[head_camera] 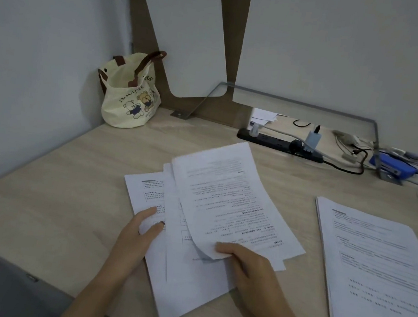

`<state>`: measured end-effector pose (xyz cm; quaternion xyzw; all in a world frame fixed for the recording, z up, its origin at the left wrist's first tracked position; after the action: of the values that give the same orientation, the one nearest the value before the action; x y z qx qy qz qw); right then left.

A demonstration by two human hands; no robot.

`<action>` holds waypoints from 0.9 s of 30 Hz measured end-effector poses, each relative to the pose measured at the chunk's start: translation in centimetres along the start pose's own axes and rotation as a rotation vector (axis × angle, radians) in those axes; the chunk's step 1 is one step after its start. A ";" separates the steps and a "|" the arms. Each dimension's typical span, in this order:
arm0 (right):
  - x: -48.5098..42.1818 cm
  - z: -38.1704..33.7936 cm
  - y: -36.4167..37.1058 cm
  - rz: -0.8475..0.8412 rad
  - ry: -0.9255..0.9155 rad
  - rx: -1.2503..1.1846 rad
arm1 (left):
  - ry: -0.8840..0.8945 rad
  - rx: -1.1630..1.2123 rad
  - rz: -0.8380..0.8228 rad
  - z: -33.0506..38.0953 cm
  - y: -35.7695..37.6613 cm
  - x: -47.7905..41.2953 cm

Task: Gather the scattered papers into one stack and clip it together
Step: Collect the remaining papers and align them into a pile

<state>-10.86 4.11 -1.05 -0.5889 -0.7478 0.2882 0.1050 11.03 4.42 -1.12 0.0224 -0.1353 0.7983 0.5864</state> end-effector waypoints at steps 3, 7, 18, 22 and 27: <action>0.0 0.0 0.0 -0.094 0.035 -0.030 | 0.017 -0.027 -0.003 0.1 0.1 0.1; -0.8 -0.2 -2.2 -0.044 0.119 -0.107 | 0.021 -0.037 -0.008 -0.1 0.4 0.1; -3.2 3.7 -6.0 0.100 0.737 0.362 | 0.034 -0.087 -0.011 -0.4 0.7 0.1; -3.5 3.6 -5.1 0.055 0.784 0.365 | 0.044 -0.095 -0.015 -0.3 0.6 0.2; -3.4 2.7 -4.8 0.084 0.730 0.273 | 0.051 -0.116 -0.022 -0.5 0.6 0.2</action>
<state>-15.18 -0.57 0.05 -0.6632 -0.5914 0.1607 0.4296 10.46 4.53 -1.68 -0.0304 -0.1660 0.7830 0.5987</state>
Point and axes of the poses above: each hand's wrist, its own x-axis away from the middle knuckle, its own y-axis out of the palm, z = x × y, the point moved 2 cm from there along -x, towards the middle knuckle, and after that the axes turned 5 degrees about -x, right-handed, at the moved point
